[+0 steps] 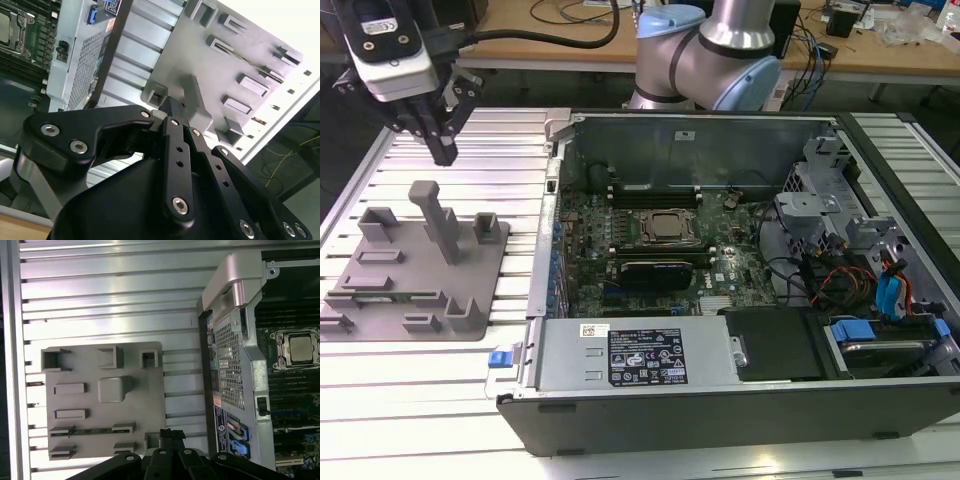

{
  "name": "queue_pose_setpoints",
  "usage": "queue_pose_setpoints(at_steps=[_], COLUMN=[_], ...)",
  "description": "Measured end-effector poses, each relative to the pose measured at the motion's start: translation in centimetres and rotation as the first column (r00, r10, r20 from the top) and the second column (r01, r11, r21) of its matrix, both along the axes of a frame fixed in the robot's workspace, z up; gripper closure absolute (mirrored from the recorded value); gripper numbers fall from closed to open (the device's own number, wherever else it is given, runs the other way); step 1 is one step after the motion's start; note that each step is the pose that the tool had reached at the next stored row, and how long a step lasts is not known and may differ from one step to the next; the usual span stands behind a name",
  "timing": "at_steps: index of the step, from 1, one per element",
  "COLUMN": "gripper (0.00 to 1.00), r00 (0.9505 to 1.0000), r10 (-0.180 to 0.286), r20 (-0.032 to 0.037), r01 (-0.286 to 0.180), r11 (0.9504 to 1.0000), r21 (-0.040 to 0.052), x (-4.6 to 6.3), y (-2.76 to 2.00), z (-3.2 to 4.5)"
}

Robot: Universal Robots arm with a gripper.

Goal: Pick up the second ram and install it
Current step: 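Reach for the second ram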

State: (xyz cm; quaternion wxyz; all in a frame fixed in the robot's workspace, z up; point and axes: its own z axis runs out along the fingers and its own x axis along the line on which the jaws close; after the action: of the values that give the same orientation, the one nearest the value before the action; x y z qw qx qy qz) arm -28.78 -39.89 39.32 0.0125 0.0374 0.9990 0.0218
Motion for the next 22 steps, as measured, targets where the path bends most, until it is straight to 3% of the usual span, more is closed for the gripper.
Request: queue_pose_setpoints(at_steps=[22], gripper=[0.92], r00=[1.0], r10=[0.0], r20=[0.0], r01=[0.0], r11=[1.0], r21=[0.0], x=[-7.1], y=[0.0], z=[-0.01])
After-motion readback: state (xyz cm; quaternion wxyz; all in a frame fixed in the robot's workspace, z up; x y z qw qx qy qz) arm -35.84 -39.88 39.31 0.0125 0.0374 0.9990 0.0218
